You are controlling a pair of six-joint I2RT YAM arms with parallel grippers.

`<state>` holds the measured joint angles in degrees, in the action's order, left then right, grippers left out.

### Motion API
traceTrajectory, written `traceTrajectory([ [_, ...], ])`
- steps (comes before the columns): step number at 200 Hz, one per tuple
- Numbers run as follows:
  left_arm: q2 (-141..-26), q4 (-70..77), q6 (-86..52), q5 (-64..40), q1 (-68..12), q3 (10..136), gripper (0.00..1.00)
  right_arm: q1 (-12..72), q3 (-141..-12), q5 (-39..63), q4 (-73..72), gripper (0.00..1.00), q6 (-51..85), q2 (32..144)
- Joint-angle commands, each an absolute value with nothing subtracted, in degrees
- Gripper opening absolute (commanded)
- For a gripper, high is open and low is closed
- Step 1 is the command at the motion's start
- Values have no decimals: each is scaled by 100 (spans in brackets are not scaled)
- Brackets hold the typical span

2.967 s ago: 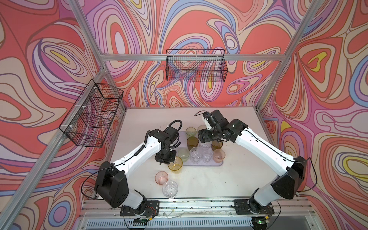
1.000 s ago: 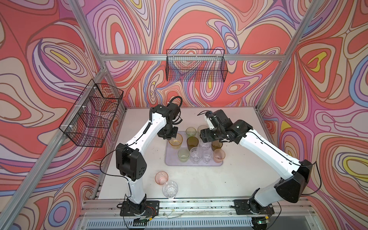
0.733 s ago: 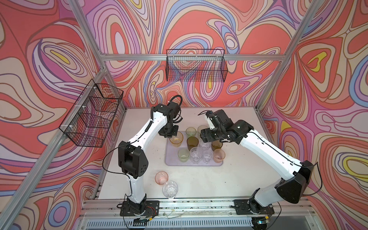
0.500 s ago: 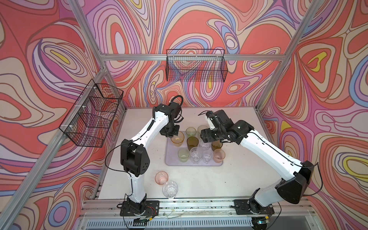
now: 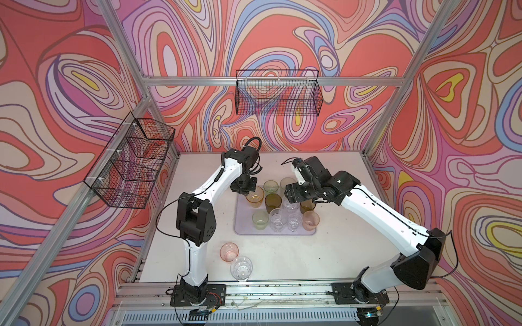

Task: Place the glasses into the tray
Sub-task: Place the glass on the tray.

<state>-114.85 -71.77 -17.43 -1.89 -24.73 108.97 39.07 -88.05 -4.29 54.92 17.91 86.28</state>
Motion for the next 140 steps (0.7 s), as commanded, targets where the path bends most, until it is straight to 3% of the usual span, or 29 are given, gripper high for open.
traceTrajectory([
  [1, -11573, -7093, -1863, -289, -2447, 10842, 0, 3880, -8745, -490, 5551, 83, 1782, 8464],
  [140, -11696, -6798, -2048, -279, -2450, 10335, 2, 3869, -8693, -457, 5520, 83, 1773, 8487],
])
